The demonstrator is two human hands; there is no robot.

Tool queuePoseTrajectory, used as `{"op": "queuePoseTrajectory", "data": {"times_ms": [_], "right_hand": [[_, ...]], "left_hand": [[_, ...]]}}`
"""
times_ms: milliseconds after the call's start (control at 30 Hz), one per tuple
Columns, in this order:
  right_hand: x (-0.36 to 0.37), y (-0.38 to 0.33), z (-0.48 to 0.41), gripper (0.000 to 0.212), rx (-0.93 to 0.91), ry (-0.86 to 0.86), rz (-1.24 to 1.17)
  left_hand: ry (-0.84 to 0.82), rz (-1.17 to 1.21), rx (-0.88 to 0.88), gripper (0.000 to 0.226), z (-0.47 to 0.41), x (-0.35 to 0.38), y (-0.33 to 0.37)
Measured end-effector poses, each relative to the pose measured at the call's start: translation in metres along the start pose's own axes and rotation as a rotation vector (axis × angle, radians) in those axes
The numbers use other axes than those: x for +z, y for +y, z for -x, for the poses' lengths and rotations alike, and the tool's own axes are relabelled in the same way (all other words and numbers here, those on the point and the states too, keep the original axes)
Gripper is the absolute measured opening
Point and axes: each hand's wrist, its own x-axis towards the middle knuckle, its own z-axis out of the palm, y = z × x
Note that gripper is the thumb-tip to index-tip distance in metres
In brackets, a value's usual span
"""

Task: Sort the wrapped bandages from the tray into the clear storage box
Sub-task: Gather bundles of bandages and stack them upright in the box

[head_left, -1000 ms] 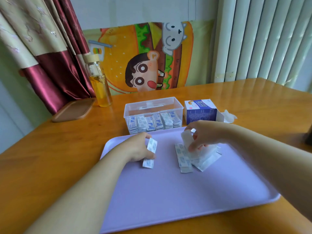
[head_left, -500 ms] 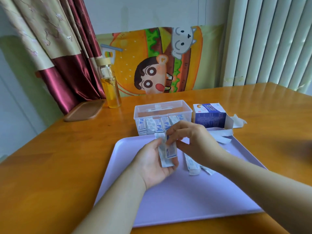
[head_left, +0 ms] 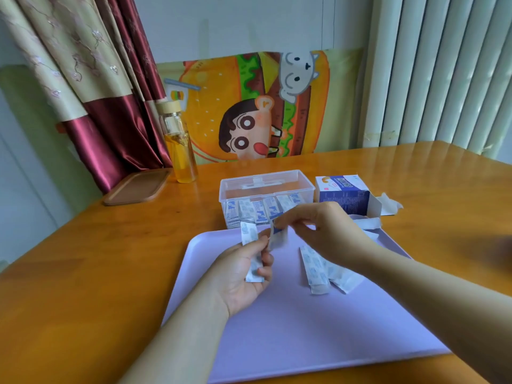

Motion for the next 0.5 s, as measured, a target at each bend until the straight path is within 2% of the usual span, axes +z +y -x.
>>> {"op": "queuePoseTrajectory", "data": {"times_ms": [67, 133, 267, 333, 500], "right_hand": [[-0.002, -0.004, -0.010, 0.029, 0.101, 0.043, -0.130], [-0.005, -0.009, -0.027, 0.021, 0.160, 0.144, -0.260], [-0.010, -0.015, -0.071, 0.016, 0.234, 0.336, -0.277], [-0.009, -0.011, -0.098, 0.018, 0.308, 0.351, -0.263], [0.006, 0.013, -0.151, 0.030, 0.487, 0.239, -0.240]], "left_hand": [[0.036, -0.005, 0.044, 0.015, -0.001, -0.007, 0.014], [0.083, 0.022, 0.099, 0.016, -0.003, -0.015, 0.031], [0.131, 0.097, 0.164, 0.015, -0.008, -0.029, 0.059], [0.136, 0.122, 0.181, 0.015, -0.013, -0.035, 0.071], [0.158, 0.195, 0.192, 0.019, -0.030, -0.053, 0.084]]}}
